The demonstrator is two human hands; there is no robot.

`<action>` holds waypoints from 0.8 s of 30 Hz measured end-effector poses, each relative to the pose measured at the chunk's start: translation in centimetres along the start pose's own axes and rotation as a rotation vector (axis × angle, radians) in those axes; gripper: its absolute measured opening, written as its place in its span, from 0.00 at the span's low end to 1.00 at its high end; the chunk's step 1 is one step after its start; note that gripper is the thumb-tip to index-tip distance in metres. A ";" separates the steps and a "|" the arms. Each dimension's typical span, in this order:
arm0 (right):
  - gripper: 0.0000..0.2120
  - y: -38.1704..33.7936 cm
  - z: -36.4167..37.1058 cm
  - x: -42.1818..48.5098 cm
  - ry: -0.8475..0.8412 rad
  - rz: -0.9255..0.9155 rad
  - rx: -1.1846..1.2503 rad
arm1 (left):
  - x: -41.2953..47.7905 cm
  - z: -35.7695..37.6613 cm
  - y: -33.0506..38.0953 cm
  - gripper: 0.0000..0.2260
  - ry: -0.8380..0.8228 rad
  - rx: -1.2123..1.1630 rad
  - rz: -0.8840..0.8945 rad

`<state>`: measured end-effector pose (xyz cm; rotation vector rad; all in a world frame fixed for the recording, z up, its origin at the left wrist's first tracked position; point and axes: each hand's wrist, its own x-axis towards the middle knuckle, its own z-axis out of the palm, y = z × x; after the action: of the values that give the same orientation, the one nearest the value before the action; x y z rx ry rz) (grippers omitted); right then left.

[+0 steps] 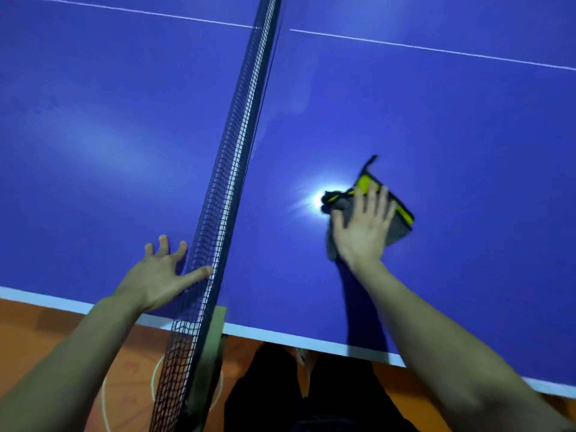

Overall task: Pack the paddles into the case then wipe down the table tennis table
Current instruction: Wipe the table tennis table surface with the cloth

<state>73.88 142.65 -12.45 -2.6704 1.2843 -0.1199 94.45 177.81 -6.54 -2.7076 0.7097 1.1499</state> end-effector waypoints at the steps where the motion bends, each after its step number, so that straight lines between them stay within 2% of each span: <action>1: 0.36 -3.8 0.9 -2.6 -0.042 -0.151 0.023 | 0.1 0.1 -0.1 0.63 0.004 -0.005 -0.006; 4: 0.34 -12.3 2.3 -8.8 -0.209 -0.580 0.041 | -0.3 -0.2 0.5 0.62 0.015 -0.030 -0.010; 7: 0.34 -9.6 2.1 -8.0 -0.215 -0.688 0.089 | -0.3 -0.9 1.9 0.57 0.043 -0.121 -0.044; 8: 0.34 -6.8 1.7 -6.9 -0.184 -0.642 0.106 | -0.1 -1.1 2.5 0.52 0.073 -0.142 -0.055; 10: 0.36 0.7 0.6 -4.2 -0.098 -0.396 0.081 | 0.8 -1.5 3.5 0.44 0.160 -0.187 -0.037; 13: 0.40 10.6 -1.3 0.4 -0.005 0.070 0.006 | 2.7 -2.4 5.0 0.46 0.255 -0.248 0.004; 15: 0.41 11.6 -1.7 2.4 0.003 0.314 -0.009 | 3.9 -3.5 6.2 0.46 0.316 -0.268 0.022; 17: 0.40 7.2 -1.1 2.6 0.020 0.374 -0.009 | 5.1 -4.5 7.1 0.42 0.383 -0.295 0.042; 19: 0.40 0.0 0.4 1.2 0.006 0.170 -0.027 | 6.2 -5.7 7.9 0.37 0.432 -0.305 0.055; 22: 0.36 -10.5 2.3 -1.4 -0.145 -0.338 0.012 | 7.9 -7.7 9.0 0.35 0.460 -0.333 0.062; 24: 0.35 -12.5 2.2 -1.0 -0.198 -0.578 0.044 | 9.9 -9.2 9.5 0.34 0.467 -0.379 0.064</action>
<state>83.23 151.35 -12.22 -2.8409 0.4246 0.0423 102.01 163.14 -6.32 -3.3530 0.6906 0.7196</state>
